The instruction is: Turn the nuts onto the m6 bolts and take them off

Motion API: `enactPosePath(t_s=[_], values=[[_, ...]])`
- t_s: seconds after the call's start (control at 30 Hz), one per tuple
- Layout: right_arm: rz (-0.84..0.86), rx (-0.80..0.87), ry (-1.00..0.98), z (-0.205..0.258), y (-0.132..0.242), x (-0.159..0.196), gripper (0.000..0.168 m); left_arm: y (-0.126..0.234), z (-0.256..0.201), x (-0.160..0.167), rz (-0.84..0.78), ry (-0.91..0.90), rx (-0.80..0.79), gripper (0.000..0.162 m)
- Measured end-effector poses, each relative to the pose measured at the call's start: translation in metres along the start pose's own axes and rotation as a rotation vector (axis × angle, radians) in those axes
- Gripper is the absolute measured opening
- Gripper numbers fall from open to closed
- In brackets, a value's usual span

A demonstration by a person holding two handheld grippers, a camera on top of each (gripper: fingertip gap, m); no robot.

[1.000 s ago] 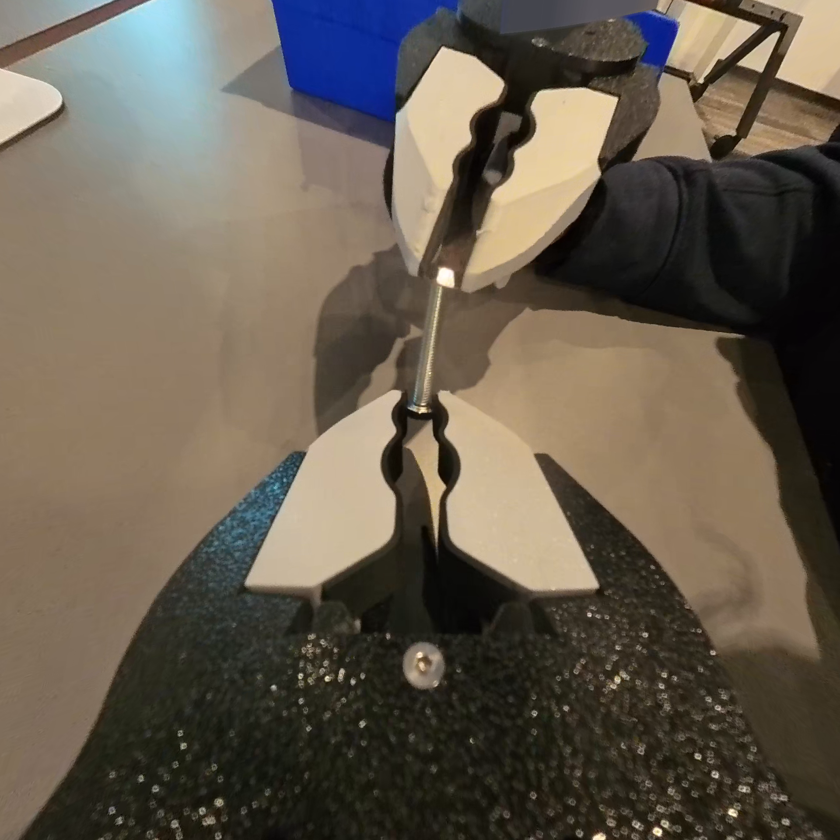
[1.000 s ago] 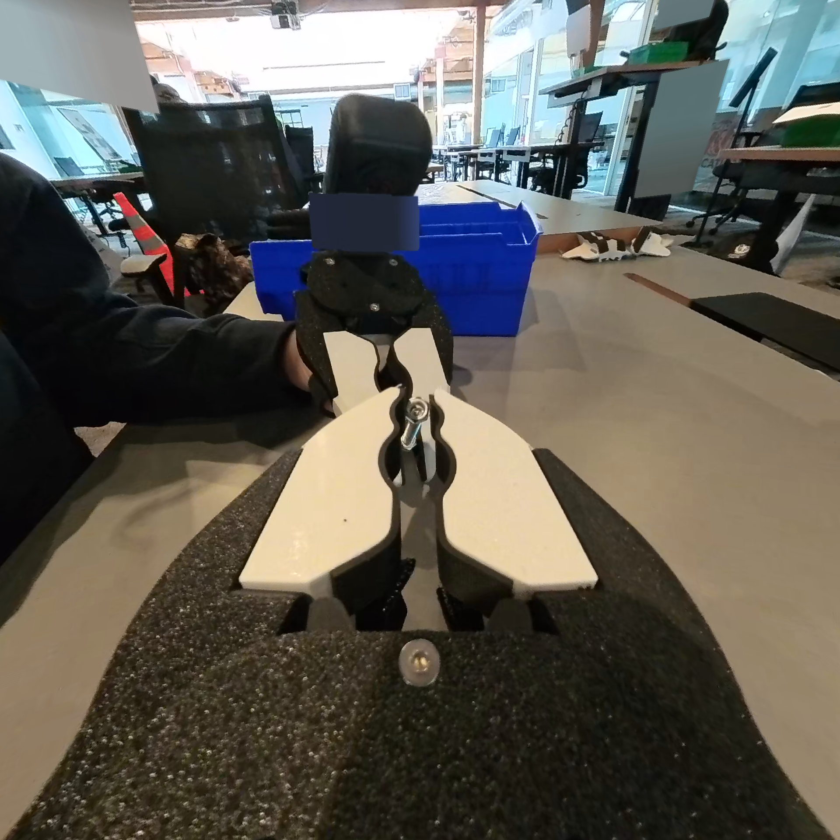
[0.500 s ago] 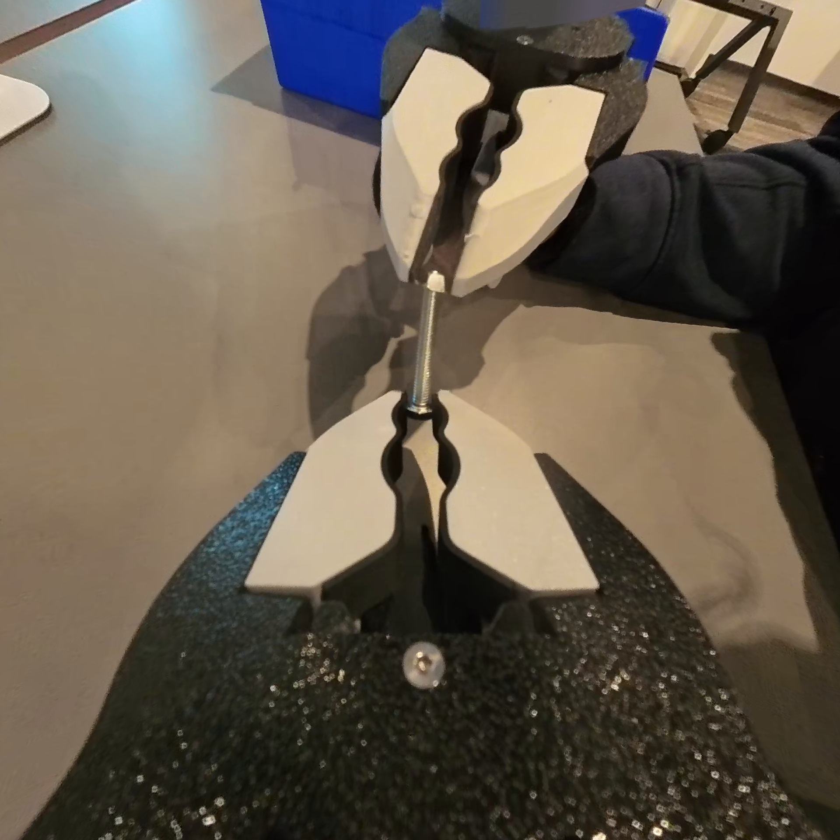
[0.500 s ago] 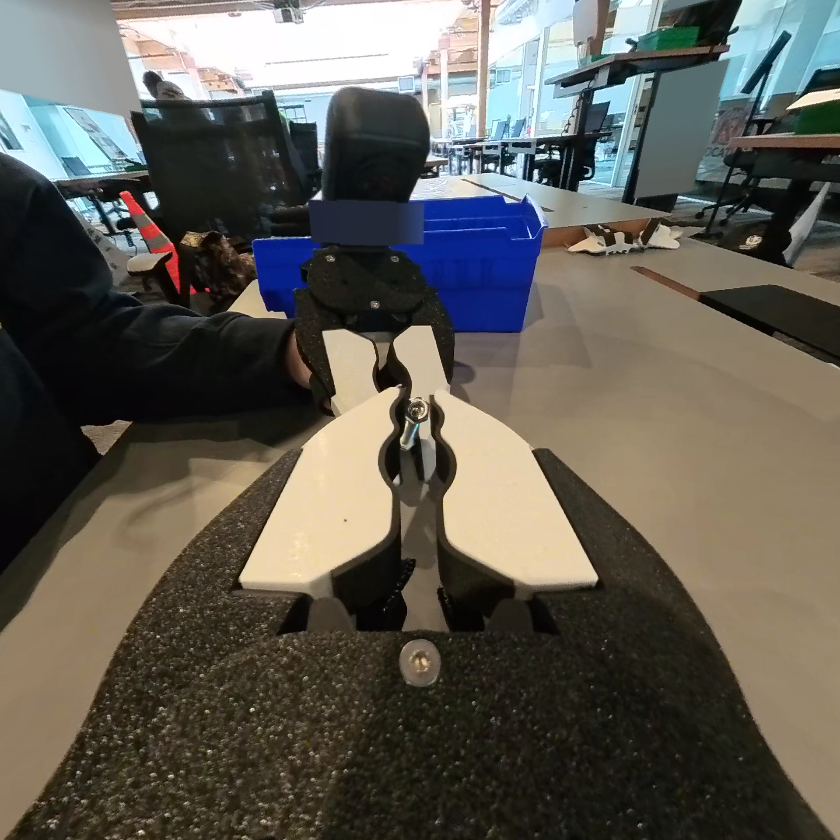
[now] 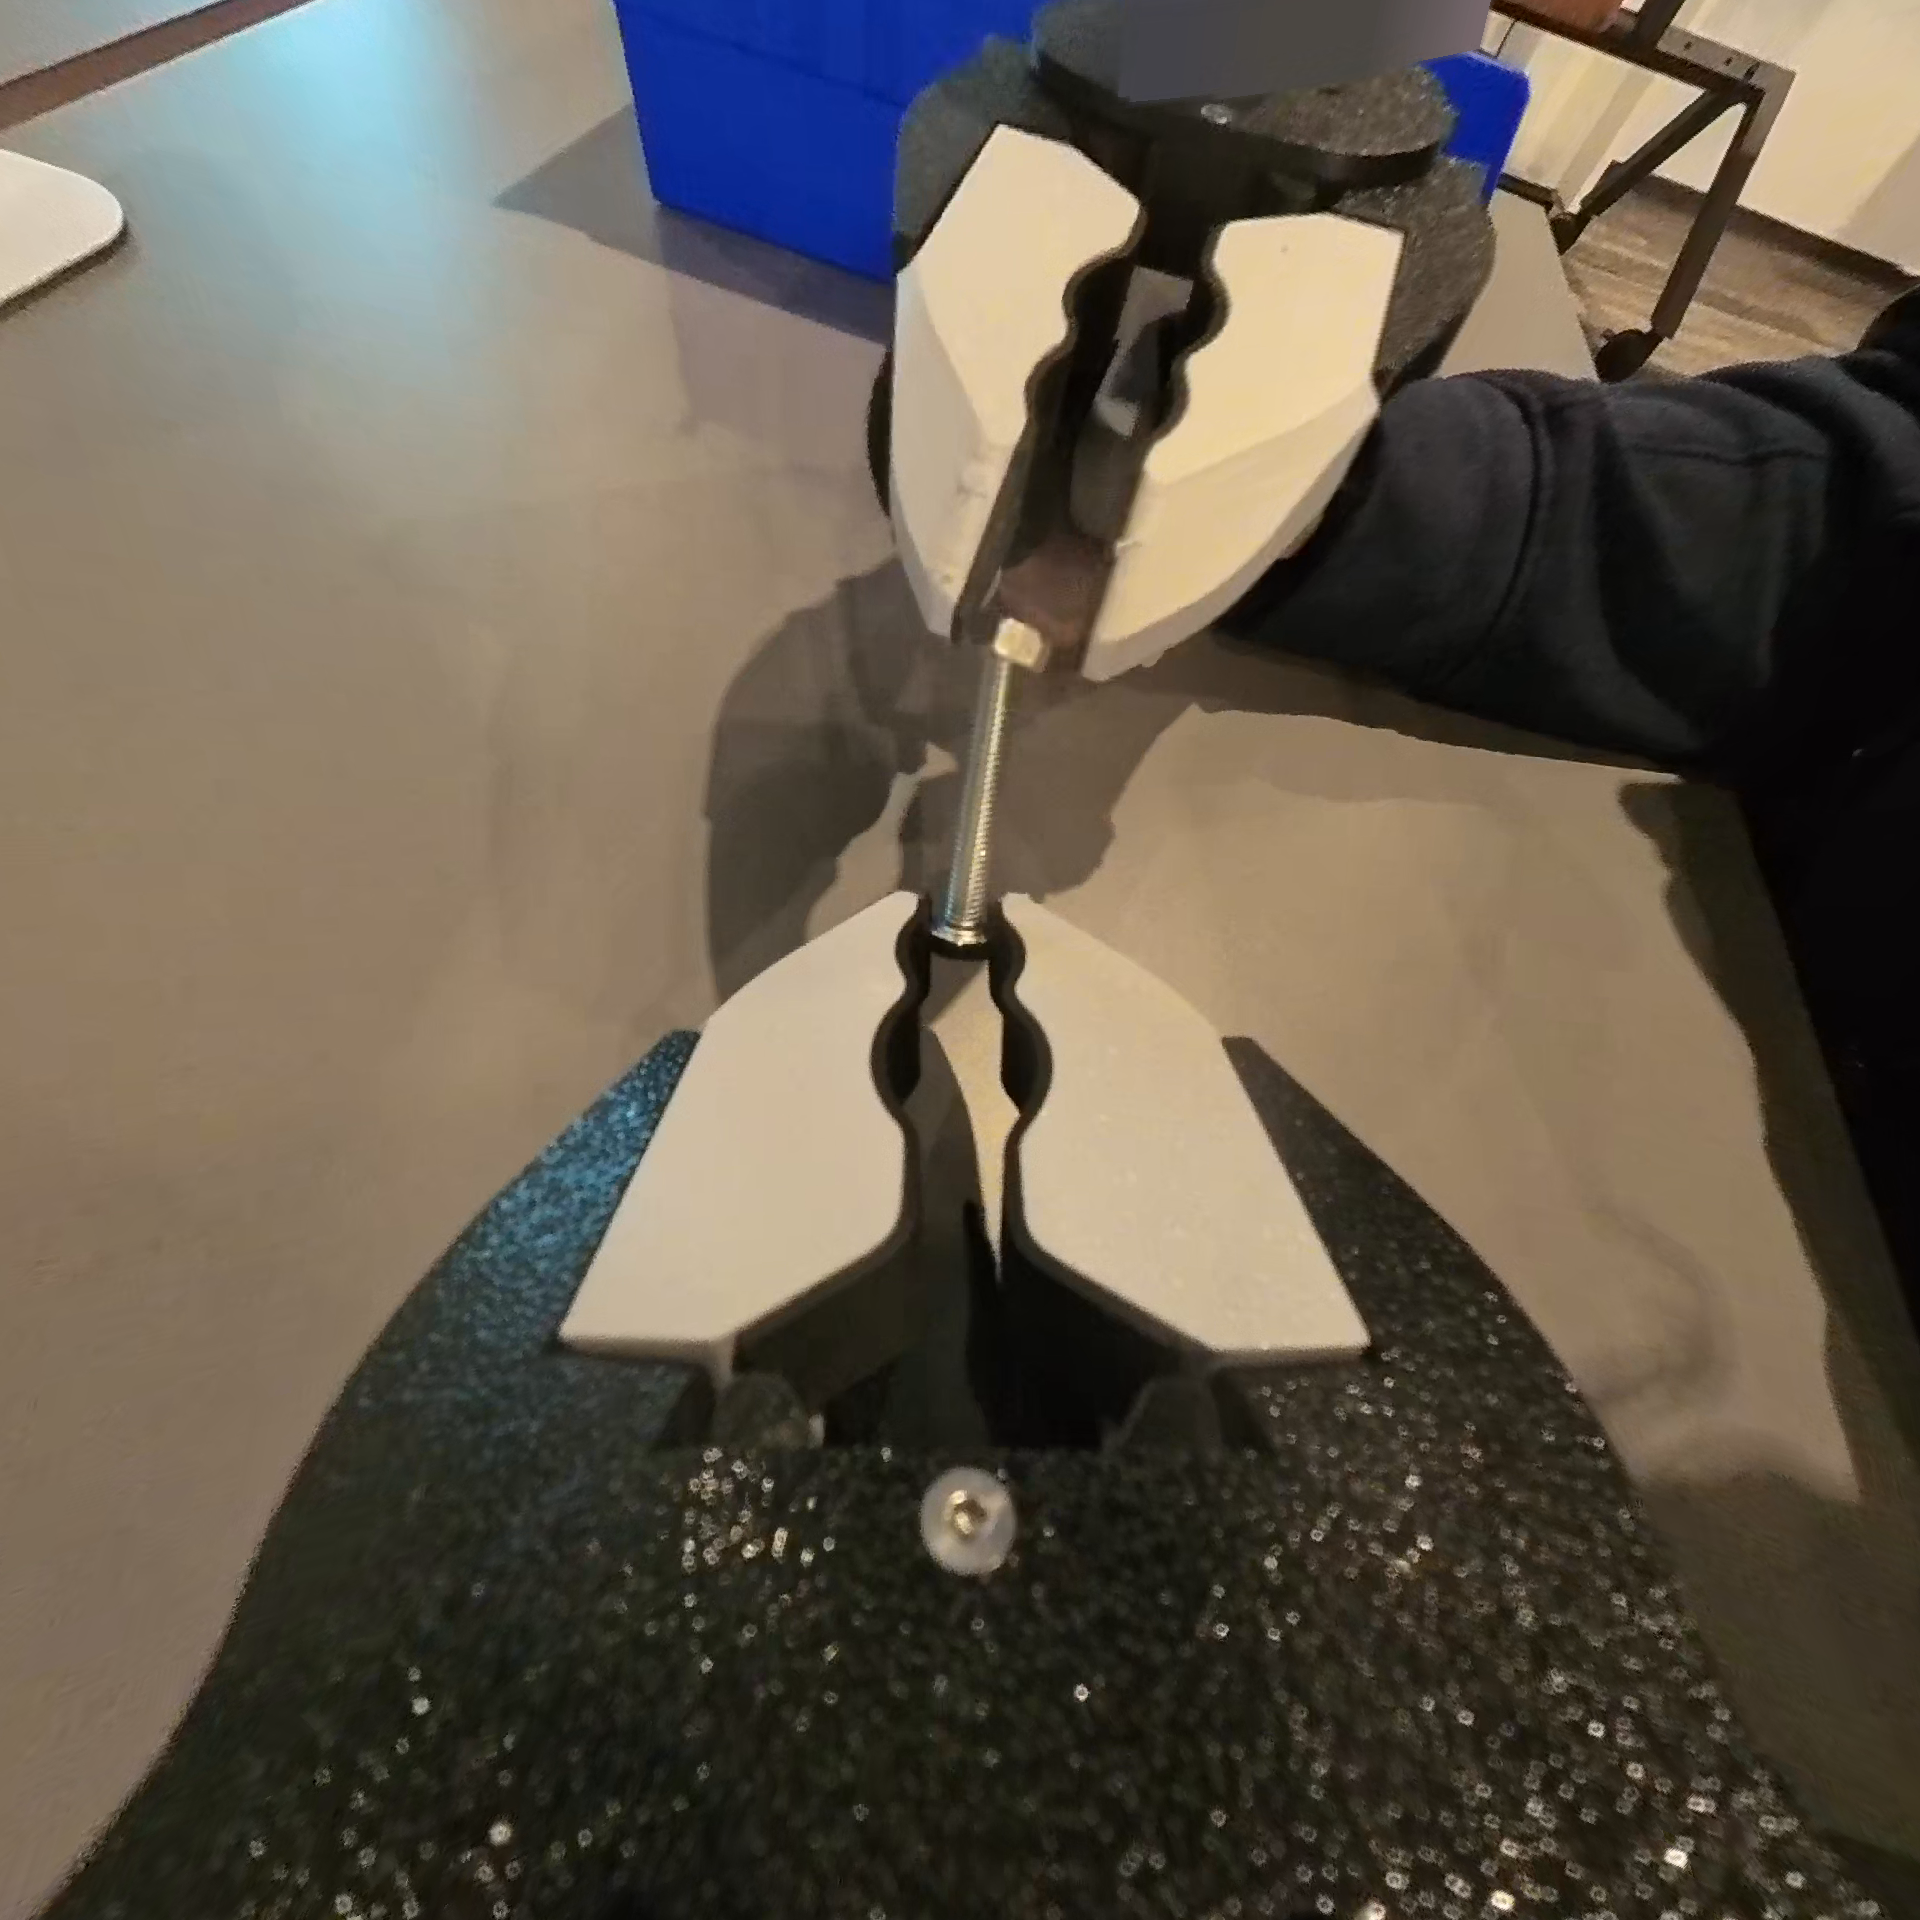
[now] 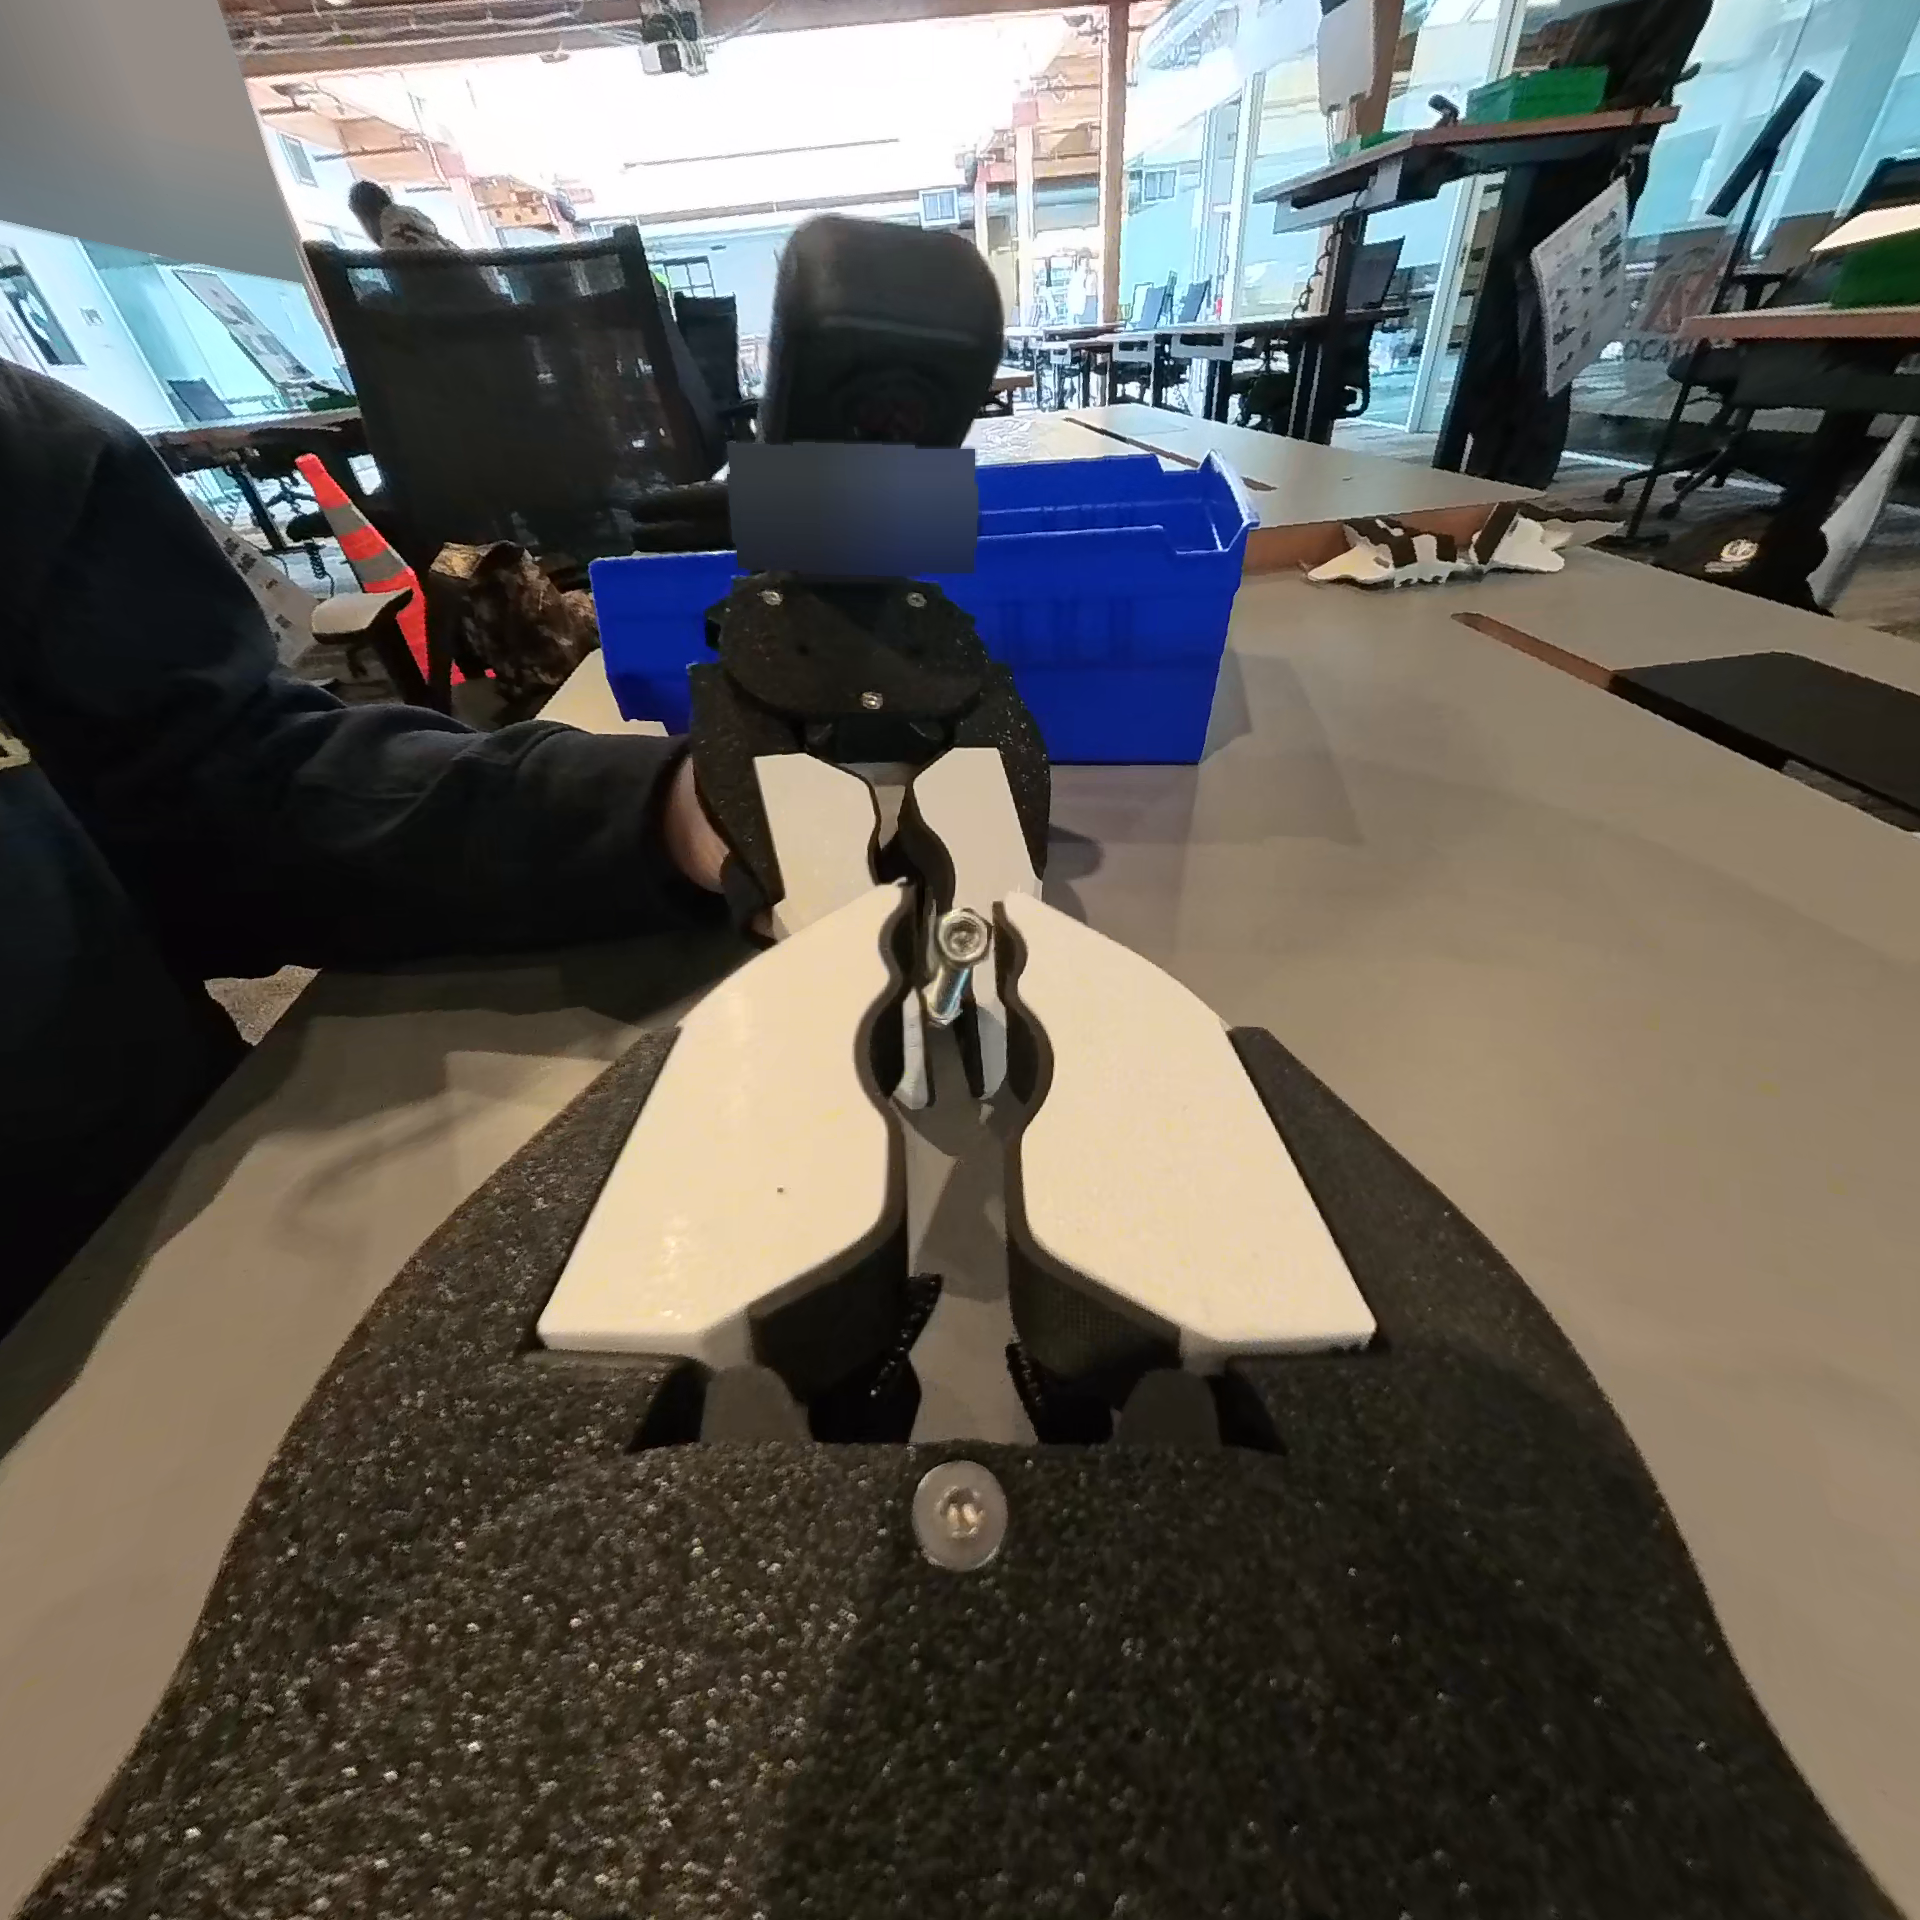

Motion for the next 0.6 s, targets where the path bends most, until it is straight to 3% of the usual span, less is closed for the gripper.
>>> enactPosePath(t_s=[0.43,0.6], values=[[-0.050,0.016,-0.038,-0.004,0.004,-0.002,0.016,0.003,0.004,0.000,-0.027,0.032,-0.041,0.010],[0.054,0.224,-0.024,-0.015,0.009,0.001,0.015,0.012,0.010,-0.001,-0.120,0.090,-0.122,0.010]])
Point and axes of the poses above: each gripper's, where its closed fingertips meet, y back along the fingers, x out of its underside, z = x × y across the jaws, the point moved 9 cm from there along y, back along the fingers, and after that the axes turned 7 degrees about x, right-handed, at the moved point
